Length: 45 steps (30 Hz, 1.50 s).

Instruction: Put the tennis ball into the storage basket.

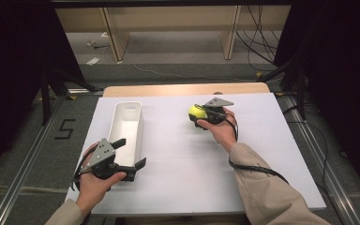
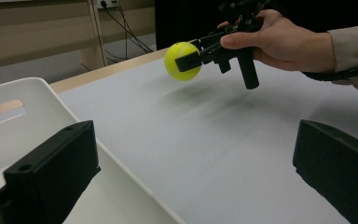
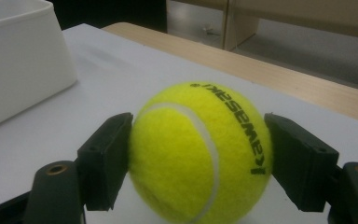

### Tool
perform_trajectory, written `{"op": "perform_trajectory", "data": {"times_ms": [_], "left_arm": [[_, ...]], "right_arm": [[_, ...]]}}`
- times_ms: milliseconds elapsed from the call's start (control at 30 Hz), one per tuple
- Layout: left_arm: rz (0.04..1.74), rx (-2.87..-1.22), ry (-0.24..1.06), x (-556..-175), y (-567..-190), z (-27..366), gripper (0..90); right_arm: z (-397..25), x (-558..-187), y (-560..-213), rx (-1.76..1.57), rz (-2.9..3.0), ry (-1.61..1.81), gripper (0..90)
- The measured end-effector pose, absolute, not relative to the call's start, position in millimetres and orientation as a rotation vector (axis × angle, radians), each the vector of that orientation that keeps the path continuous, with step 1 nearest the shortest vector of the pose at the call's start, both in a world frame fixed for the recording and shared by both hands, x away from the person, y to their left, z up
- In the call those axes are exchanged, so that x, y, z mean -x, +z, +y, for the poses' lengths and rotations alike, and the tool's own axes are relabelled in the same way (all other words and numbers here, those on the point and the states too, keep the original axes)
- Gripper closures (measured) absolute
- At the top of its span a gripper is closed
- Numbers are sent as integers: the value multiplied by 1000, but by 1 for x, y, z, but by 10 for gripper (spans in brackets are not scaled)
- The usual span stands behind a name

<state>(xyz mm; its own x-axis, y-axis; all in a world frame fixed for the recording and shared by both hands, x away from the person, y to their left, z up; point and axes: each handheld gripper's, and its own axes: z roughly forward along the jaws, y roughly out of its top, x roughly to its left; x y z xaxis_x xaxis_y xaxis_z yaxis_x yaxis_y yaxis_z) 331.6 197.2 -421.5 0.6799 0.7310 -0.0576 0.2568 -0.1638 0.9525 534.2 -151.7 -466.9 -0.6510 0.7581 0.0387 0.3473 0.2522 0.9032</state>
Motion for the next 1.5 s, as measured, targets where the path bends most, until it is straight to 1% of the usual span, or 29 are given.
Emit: {"op": "perform_trajectory", "data": {"times_ms": [567, 1500], "left_arm": [[798, -1731, 509, -332, -421, 197, 0], [798, -1731, 509, -332, -421, 197, 0]], "right_arm": [[-149, -529, -455, -992, 2093, 1425, 272], [-139, -523, -446, -955, 2090, 1468, 272]]}}
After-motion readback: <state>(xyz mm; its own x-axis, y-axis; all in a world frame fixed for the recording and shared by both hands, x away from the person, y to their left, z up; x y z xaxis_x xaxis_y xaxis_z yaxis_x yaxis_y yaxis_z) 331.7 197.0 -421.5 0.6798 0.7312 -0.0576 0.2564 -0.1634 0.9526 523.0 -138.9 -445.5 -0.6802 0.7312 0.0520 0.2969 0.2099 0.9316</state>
